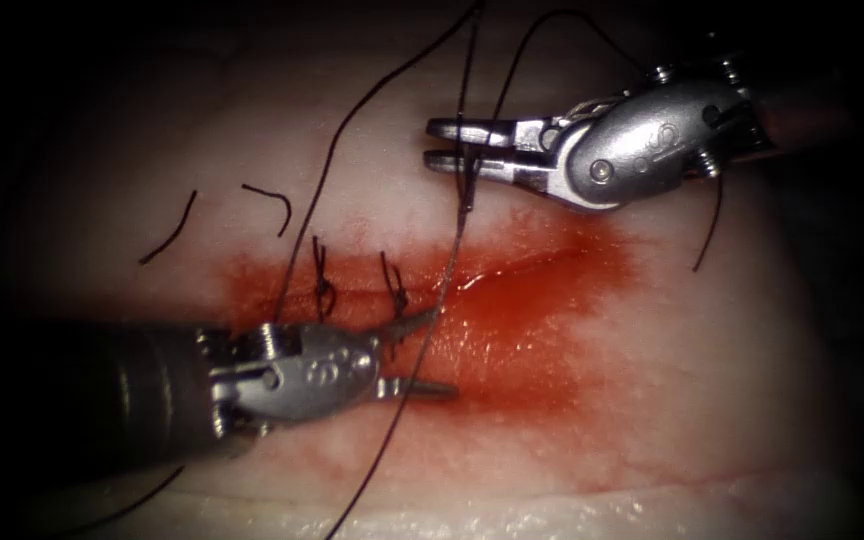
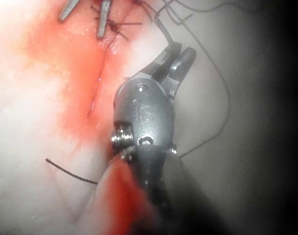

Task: Wound Closure
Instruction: Throw needle through skin above incision

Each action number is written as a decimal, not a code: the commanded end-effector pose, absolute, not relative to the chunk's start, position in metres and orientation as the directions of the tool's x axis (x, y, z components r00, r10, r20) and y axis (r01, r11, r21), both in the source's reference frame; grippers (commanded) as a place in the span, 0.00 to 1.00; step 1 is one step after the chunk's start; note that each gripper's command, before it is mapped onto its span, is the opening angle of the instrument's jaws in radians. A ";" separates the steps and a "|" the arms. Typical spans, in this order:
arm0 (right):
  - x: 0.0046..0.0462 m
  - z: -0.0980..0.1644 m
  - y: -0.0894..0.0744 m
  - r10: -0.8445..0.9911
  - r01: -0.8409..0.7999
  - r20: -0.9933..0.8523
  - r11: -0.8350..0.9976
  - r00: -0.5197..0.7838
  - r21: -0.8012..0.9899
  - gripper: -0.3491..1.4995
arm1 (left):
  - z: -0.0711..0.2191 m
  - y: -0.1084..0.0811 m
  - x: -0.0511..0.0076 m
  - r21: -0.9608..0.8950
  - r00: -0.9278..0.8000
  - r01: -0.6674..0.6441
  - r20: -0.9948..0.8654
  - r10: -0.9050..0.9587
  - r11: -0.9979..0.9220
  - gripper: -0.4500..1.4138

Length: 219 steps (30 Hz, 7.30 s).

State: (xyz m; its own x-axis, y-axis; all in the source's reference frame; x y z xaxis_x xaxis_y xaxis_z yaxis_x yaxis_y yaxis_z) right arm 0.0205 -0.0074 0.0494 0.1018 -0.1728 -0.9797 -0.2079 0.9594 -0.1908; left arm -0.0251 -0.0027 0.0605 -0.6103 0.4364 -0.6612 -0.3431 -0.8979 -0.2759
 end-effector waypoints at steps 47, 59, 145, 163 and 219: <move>0.0205 0.055 -0.017 -0.418 -0.164 -0.896 0.883 0.150 -0.440 0.00 | 0.059 -0.003 -0.0248 -0.300 -0.596 -0.333 -0.668 0.446 -0.894 0.41; 0.0204 0.057 -0.018 -0.367 -0.148 -0.917 0.909 0.158 -0.390 0.00 | 0.059 -0.003 -0.0249 -0.300 -0.596 -0.334 -0.667 0.447 -0.894 0.41; 0.0249 0.055 -0.007 0.878 -0.128 -0.474 0.479 0.068 0.868 0.00 | 0.063 -0.005 -0.0262 -0.332 -0.609 -0.322 -0.644 0.463 -0.887 0.44; 0.0242 0.055 -0.013 0.972 -0.109 -0.198 0.212 0.124 0.971 0.00 | 0.062 -0.004 -0.0253 -0.334 -0.611 -0.326 -0.639 0.467 -0.884 0.44; 0.0233 0.053 -0.012 0.914 -0.197 -0.401 0.405 0.057 0.893 0.00 | 0.062 -0.004 -0.0253 -0.339 -0.606 -0.327 -0.641 0.471 -0.882 0.44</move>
State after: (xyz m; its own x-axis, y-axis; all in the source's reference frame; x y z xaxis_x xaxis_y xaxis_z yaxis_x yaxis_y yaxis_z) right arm 0.0225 -0.0112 0.0521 0.0565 0.9143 -0.4011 -0.1942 0.4041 0.8938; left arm -0.0246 -0.0039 0.0612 -0.6050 0.4721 -0.6411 -0.3288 -0.8815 -0.3389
